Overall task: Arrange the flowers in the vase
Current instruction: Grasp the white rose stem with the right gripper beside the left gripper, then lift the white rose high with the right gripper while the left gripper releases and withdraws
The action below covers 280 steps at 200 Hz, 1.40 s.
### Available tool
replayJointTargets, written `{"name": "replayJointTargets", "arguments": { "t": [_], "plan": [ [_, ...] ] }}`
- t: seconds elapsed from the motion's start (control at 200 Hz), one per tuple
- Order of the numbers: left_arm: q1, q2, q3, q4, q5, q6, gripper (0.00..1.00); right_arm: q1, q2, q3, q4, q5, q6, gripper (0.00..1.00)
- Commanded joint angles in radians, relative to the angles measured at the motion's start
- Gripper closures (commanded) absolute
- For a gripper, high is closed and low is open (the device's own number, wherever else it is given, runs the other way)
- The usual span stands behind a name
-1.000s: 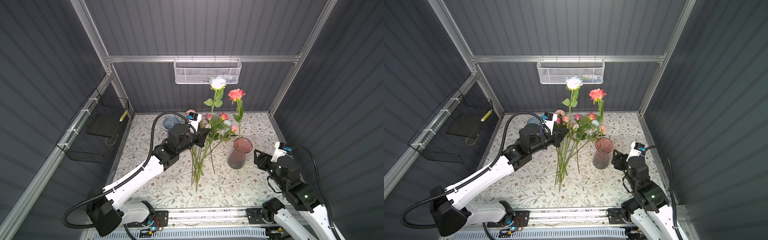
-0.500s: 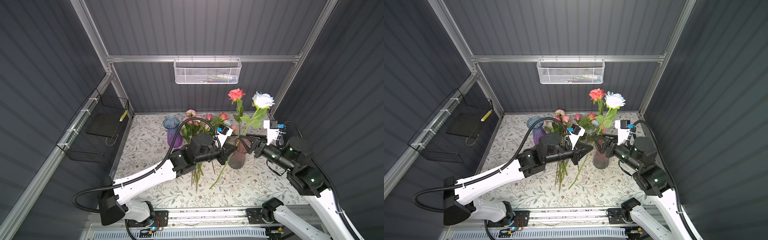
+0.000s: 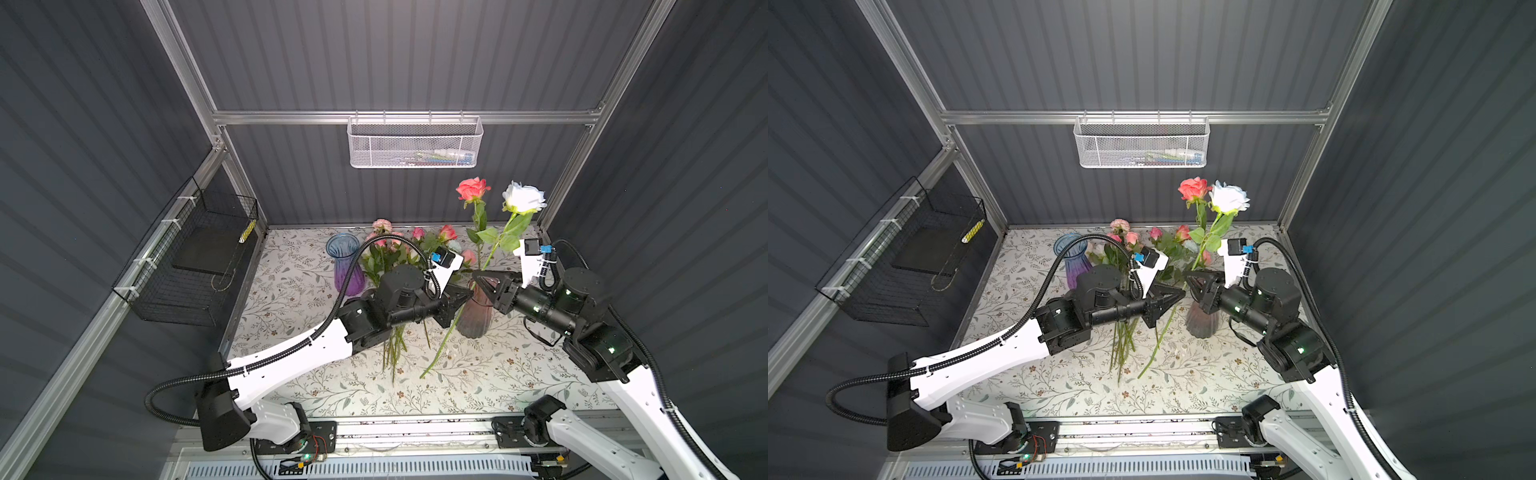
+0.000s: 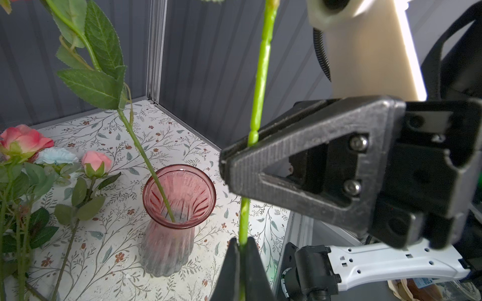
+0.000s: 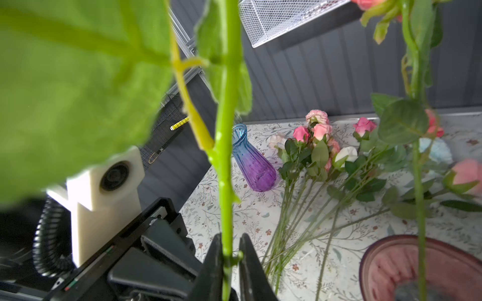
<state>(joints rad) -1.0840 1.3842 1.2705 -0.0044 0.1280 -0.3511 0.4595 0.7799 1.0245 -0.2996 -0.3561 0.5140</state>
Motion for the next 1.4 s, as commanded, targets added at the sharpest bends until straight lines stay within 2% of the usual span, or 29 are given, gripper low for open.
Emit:
{"name": "replayJointTargets", "arguments": {
  "t": [0.0,0.045,0.06,0.09,0.11,0.17,0.215,0.265,0.495,0.68,0.845,0.945,1.04,1.215,1.395],
  "plan": [
    [-0.001,-0.025,-0.008,0.027,-0.004,-0.007,1.0,0.001,-0.004,-0.002,0.021,0.009,-0.012,0.94],
    [-0.001,-0.025,-0.012,0.028,-0.009,-0.007,1.0,0.002,-0.004,0.001,0.019,0.053,-0.014,0.96],
    [-0.001,-0.025,-0.013,0.029,-0.012,-0.011,0.94,0.003,-0.005,0.002,0.018,0.058,-0.014,0.96],
    [-0.001,-0.026,-0.017,0.029,-0.022,-0.018,0.76,0.005,-0.006,0.002,0.019,0.068,-0.015,0.97],
    [-0.001,-0.028,-0.02,0.031,-0.031,-0.023,0.67,0.004,-0.008,0.003,0.019,0.073,-0.018,0.97],
    [-0.001,-0.036,-0.031,0.034,-0.06,-0.025,0.55,0.007,-0.008,0.012,0.014,0.094,-0.024,0.98],
    [-0.001,-0.046,-0.034,0.027,-0.081,-0.024,0.34,0.008,-0.004,0.025,0.009,0.108,-0.029,0.98],
    [-0.001,-0.07,-0.035,-0.002,-0.112,-0.011,0.26,0.008,0.009,0.053,0.003,0.132,-0.037,0.97],
    [-0.001,-0.34,-0.218,-0.007,-0.306,-0.039,0.19,0.011,0.131,0.271,-0.081,0.222,-0.12,0.98],
    [-0.001,-0.494,-0.338,-0.049,-0.376,-0.076,0.17,0.009,0.213,0.512,-0.208,0.443,-0.276,0.97],
    [-0.001,-0.537,-0.355,-0.079,-0.416,-0.065,0.17,0.007,0.254,0.637,-0.258,0.632,-0.384,0.97],
    [0.0,-0.527,-0.339,-0.096,-0.437,-0.041,0.15,-0.001,0.253,0.631,-0.246,0.728,-0.423,0.96],
    [-0.001,-0.505,-0.324,-0.098,-0.444,-0.025,0.14,-0.018,0.248,0.61,-0.238,0.764,-0.435,0.96],
    [0.001,-0.454,-0.302,-0.105,-0.447,-0.001,0.13,-0.037,0.215,0.457,-0.179,0.785,-0.413,0.95],
    [0.001,-0.428,-0.32,-0.073,-0.458,-0.018,0.1,-0.061,0.202,0.278,-0.137,0.739,-0.313,0.93]
  ]
}}
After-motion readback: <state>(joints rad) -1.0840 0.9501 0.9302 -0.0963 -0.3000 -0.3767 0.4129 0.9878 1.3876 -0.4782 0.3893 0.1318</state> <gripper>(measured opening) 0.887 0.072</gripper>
